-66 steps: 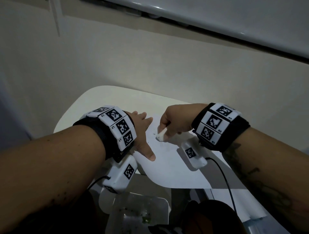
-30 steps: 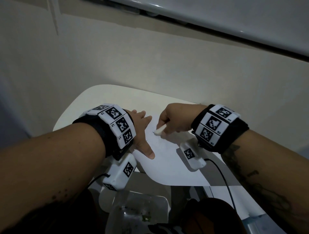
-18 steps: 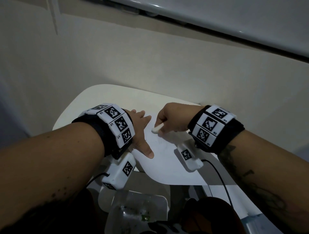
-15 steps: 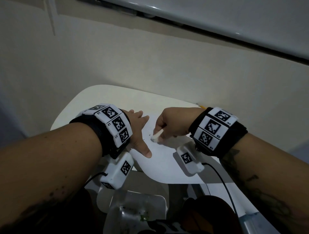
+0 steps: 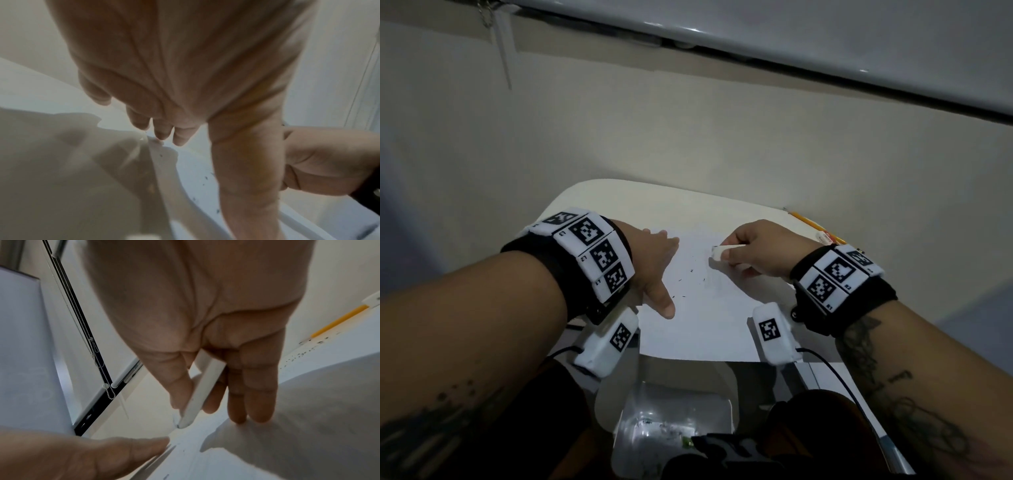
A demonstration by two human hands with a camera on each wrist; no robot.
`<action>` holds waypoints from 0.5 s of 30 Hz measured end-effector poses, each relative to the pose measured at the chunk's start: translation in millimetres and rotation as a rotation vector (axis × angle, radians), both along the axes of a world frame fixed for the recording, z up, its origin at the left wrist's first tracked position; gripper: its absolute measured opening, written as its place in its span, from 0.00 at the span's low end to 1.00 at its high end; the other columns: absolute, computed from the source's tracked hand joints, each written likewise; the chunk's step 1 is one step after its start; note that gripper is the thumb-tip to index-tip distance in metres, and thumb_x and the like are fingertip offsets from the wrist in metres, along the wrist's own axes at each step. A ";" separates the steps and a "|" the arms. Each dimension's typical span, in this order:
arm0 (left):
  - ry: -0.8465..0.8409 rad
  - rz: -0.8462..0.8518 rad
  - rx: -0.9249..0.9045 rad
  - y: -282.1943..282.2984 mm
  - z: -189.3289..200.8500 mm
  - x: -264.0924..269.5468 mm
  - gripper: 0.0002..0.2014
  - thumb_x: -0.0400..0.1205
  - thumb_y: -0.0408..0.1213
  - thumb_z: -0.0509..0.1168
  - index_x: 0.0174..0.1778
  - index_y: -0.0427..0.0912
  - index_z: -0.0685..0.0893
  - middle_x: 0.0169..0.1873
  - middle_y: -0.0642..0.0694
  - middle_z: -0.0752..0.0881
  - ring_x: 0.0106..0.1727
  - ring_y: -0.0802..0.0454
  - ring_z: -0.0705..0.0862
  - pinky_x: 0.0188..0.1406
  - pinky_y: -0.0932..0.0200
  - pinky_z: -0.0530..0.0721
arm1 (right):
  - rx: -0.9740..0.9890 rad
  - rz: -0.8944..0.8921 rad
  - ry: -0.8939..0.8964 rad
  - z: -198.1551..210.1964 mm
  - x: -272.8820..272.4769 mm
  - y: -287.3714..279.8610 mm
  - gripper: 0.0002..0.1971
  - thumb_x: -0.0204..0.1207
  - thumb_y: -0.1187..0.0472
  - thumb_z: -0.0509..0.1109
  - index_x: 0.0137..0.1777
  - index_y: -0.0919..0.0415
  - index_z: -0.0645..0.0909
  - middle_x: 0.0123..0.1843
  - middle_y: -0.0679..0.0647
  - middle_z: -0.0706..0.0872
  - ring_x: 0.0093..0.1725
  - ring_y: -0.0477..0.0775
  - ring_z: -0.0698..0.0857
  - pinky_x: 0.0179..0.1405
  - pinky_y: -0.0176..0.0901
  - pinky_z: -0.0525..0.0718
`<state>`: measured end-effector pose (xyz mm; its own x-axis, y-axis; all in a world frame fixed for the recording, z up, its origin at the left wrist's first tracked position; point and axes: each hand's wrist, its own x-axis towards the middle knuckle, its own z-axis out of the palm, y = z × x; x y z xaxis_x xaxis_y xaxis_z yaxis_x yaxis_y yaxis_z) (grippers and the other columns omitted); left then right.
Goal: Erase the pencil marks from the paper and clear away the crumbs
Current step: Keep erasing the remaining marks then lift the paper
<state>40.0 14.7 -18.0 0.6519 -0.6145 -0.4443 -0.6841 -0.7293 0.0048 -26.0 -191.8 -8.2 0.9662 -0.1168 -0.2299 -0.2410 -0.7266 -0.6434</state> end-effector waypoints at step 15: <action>-0.074 0.101 -0.103 11.6 -16.3 -29.1 0.63 0.61 0.77 0.69 0.83 0.42 0.53 0.83 0.47 0.56 0.84 0.45 0.55 0.76 0.32 0.65 | -0.212 0.123 0.096 12.1 -15.5 46.9 0.10 0.74 0.49 0.77 0.48 0.55 0.89 0.34 0.46 0.89 0.34 0.45 0.84 0.43 0.43 0.85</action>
